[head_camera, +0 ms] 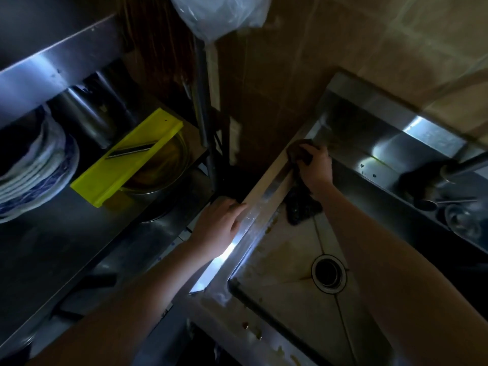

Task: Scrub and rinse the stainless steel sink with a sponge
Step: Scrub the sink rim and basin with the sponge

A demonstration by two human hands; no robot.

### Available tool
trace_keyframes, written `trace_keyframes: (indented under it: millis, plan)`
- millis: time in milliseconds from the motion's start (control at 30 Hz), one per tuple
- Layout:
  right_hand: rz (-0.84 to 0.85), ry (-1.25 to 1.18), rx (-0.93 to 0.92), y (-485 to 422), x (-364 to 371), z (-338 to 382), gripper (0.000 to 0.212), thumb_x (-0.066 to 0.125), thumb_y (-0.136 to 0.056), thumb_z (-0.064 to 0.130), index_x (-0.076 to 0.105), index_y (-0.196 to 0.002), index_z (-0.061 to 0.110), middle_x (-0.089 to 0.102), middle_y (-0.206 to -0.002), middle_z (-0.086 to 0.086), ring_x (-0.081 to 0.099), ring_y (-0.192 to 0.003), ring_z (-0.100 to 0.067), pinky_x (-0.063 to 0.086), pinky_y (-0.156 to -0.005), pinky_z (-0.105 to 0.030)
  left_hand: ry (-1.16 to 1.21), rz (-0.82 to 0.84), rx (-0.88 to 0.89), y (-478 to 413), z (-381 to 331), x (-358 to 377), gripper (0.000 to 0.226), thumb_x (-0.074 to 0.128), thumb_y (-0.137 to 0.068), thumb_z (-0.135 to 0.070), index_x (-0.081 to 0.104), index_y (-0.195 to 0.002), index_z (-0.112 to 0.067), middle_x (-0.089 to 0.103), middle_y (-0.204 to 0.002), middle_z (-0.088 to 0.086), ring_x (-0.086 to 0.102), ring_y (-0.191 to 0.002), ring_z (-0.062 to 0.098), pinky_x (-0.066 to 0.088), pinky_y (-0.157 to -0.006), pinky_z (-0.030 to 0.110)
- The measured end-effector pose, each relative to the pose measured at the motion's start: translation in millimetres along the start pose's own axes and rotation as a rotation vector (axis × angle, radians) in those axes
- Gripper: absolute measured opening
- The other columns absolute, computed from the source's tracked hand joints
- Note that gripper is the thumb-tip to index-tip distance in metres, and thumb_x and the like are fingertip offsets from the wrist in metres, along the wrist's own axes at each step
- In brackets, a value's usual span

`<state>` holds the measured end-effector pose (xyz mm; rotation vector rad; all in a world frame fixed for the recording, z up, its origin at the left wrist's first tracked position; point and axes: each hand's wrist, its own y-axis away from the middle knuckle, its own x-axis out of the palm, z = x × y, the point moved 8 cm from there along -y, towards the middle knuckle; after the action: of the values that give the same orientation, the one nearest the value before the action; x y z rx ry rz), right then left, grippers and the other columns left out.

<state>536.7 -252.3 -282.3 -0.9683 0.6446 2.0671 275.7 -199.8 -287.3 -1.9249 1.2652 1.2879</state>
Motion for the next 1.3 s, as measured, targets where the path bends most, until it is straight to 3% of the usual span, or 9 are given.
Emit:
trace_keyframes:
  millis: [133, 500, 800, 1033, 1300]
  plan:
    - [0.01, -0.038, -0.041, 8.4, 2.7, -0.9, 0.043, 0.057, -0.091, 0.012, 0.053, -0.133, 0.022, 0.034, -0.147, -0.008, 0.037, -0.131, -0.033, 0.033, -0.111, -0.04, 0.003, 0.026, -0.048, -13.4, -2.6, -2.2, 0.046, 0.048, -0.093, -0.021, 0.041, -0.139, -0.022, 0.048, -0.138, 0.004, 0.051, -0.119, 0.024, 0.044, -0.092, 0.036]
    - [0.01, 0.013, -0.242, 48.8, 20.9, 6.2, 0.044, 0.06, -0.089, 0.012, 0.055, -0.131, 0.025, 0.043, -0.139, -0.008, 0.042, -0.12, -0.033, 0.04, -0.103, -0.042, -0.006, 0.059, -0.079, -53.3, -13.1, -3.8, 0.047, 0.047, -0.092, -0.027, 0.039, -0.139, -0.026, 0.043, -0.138, 0.005, 0.048, -0.118, 0.031, 0.039, -0.092, 0.041]
    - [0.017, -0.01, -0.078, -28.6, -6.2, -12.3, 0.043, 0.055, -0.092, 0.014, 0.051, -0.133, 0.026, 0.04, -0.139, -0.007, 0.04, -0.125, -0.035, 0.038, -0.108, -0.042, -0.054, 0.074, -0.081, -78.4, -16.9, -0.5, 0.048, 0.046, -0.094, -0.026, 0.034, -0.141, -0.027, 0.04, -0.141, 0.005, 0.047, -0.121, 0.029, 0.041, -0.093, 0.042]
    - [-0.018, -0.024, 0.032, -50.8, -17.4, -14.7, 0.041, 0.055, -0.092, 0.017, 0.051, -0.133, 0.024, 0.038, -0.142, -0.006, 0.041, -0.125, -0.034, 0.039, -0.105, -0.041, -0.066, 0.102, -0.093, -89.6, -25.0, -1.9, 0.045, 0.045, -0.094, -0.025, 0.04, -0.139, -0.026, 0.041, -0.14, 0.006, 0.047, -0.119, 0.03, 0.041, -0.095, 0.044]
    - [-0.025, 0.021, -0.072, -20.6, -5.0, -1.0, 0.042, 0.055, -0.091, 0.012, 0.052, -0.132, 0.022, 0.041, -0.138, -0.007, 0.042, -0.124, -0.033, 0.044, -0.103, -0.042, -0.038, 0.08, -0.075, -92.7, -25.4, -6.5, 0.041, 0.044, -0.095, -0.025, 0.044, -0.137, -0.024, 0.042, -0.139, 0.006, 0.048, -0.118, 0.029, 0.043, -0.094, 0.043]
